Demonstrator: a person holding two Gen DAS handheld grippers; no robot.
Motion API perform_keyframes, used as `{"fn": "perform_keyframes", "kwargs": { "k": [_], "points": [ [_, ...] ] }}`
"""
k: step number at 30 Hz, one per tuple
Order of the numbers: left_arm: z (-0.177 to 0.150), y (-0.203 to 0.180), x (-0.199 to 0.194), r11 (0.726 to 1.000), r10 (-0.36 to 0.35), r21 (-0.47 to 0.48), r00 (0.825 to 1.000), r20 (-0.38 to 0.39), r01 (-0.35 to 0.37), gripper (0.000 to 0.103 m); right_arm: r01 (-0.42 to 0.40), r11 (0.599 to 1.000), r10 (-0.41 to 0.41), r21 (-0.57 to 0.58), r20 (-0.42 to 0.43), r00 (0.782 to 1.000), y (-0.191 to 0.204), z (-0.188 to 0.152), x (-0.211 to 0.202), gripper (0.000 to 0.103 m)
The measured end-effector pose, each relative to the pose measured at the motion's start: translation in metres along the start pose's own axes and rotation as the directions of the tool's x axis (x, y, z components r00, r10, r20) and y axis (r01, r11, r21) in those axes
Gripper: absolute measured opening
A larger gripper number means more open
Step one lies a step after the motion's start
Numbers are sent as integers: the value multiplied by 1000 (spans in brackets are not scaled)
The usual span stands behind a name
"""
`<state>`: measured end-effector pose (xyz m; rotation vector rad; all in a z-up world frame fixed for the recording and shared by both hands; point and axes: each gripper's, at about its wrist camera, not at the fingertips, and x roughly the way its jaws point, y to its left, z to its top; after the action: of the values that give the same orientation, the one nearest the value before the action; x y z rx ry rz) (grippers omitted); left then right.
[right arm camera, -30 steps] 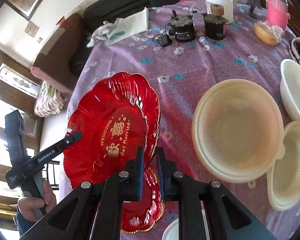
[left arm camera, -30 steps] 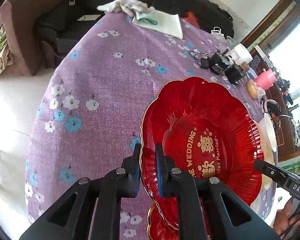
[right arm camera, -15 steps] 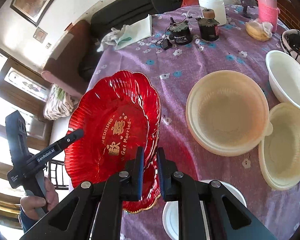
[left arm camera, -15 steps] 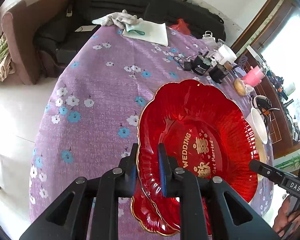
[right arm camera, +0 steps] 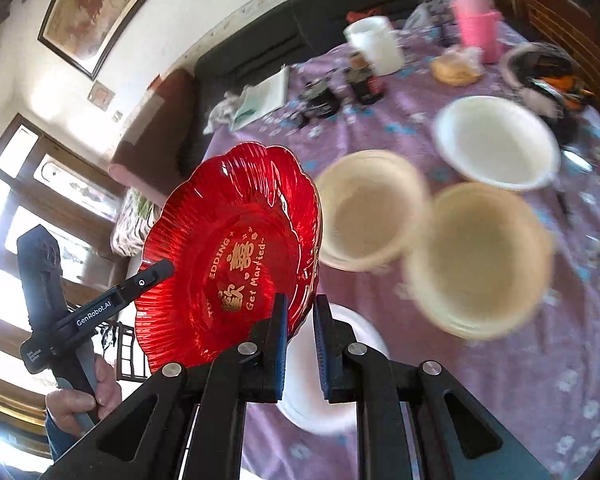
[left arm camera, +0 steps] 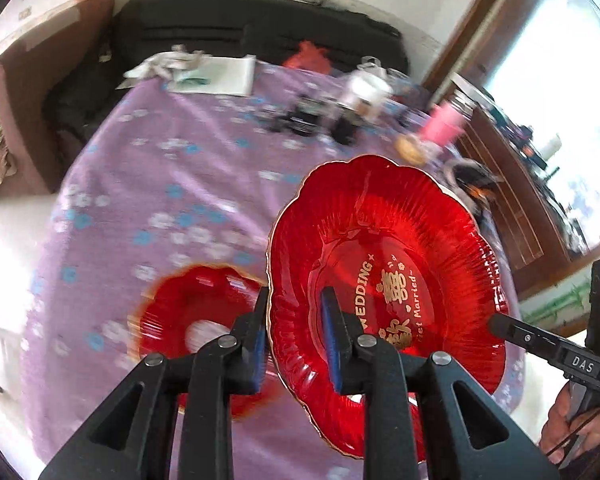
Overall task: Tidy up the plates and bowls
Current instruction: 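Lift the red wedding plate with the left gripper and carry it across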
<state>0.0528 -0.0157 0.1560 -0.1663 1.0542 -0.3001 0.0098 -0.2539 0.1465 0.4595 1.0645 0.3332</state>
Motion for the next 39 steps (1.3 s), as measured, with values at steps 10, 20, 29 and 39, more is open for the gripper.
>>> {"fn": "perform_keyframes", "kwargs": {
  "k": [10,20,29,39],
  "points": [
    [-52,-169,48,976,-91,187,991,-103,109,21,79,987,-87,136,52,995,-143,-63,-111,14],
    [-108,-267,112,925,-66,355,977,-203,136,23,166,945,-186,283,45,982,-254,-114,-157,14],
    [-127,-286,141,902,-4,422,978,-210,94,23,210,923,-236,321,44,971,-286,-132,-153,14],
    [-133,-291,162,898,46,437,972,-228,60,23,217,916,-239,337,23,971,-301,-132,-141,14]
  ]
}}
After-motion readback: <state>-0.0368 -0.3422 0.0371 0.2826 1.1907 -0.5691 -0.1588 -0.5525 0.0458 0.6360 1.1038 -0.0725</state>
